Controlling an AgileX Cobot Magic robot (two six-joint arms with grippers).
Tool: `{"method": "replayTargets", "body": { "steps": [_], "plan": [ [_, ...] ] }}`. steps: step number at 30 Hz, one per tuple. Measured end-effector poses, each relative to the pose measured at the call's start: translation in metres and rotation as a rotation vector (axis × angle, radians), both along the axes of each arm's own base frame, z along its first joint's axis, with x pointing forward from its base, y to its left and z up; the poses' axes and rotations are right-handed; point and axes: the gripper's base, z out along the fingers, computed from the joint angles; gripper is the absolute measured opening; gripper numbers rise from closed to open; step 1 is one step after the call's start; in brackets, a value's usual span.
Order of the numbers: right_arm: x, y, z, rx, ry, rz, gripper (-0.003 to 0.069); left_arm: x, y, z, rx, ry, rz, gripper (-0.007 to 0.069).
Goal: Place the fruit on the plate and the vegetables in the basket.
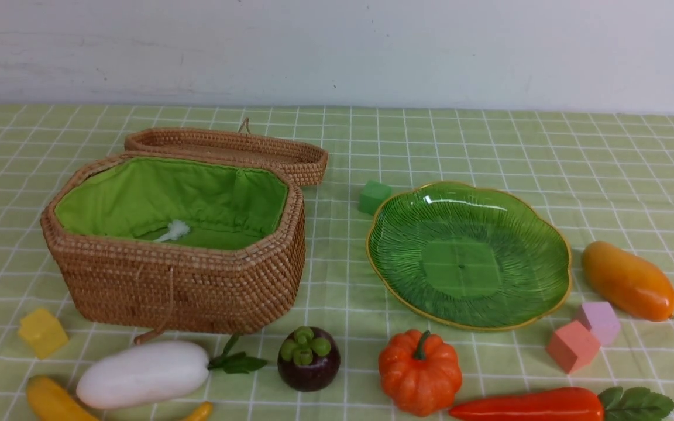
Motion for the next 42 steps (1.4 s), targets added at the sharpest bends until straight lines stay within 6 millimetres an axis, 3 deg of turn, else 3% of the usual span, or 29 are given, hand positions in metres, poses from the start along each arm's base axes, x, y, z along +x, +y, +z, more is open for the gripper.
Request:
{"method": "replayTargets", "body": {
  "steps": [4,7,12,16,18,20,28,37,42],
  "plan": [
    [-0.004,0.000,0.011,0.037,-0.126,0.010,0.0241,0.000,0.000,0.000,0.000,0.000,0.000,0.0239],
    [-0.008,0.001,0.031,0.104,-0.181,0.040,0.0241,0.000,0.000,0.000,0.000,0.000,0.000,0.0239],
    [-0.024,0.005,0.107,0.140,-0.255,0.078,0.0241,0.000,0.000,0.000,0.000,0.000,0.000,0.0239],
    [-0.018,0.005,0.168,0.125,-0.143,0.068,0.0241,0.000,0.000,0.000,0.000,0.000,0.000,0.0239],
    [-0.008,0.003,0.186,0.114,-0.051,0.051,0.0241,0.000,0.000,0.000,0.000,0.000,0.000,0.0239],
    [0.007,-0.001,0.192,0.093,0.064,0.020,0.0241,0.000,0.000,0.000,0.000,0.000,0.000,0.0239],
    [0.058,-0.013,0.170,0.087,0.333,-0.023,0.0241,0.000,0.000,0.000,0.000,0.000,0.000,0.0239],
    [0.134,-0.021,0.103,0.275,0.815,0.022,0.0241,0.000,0.000,0.000,0.000,0.000,0.000,0.0239],
    [0.184,-0.021,0.096,0.163,1.074,0.162,0.0244,0.000,0.000,0.000,-0.001,0.000,0.000,0.0239]
  ]
}}
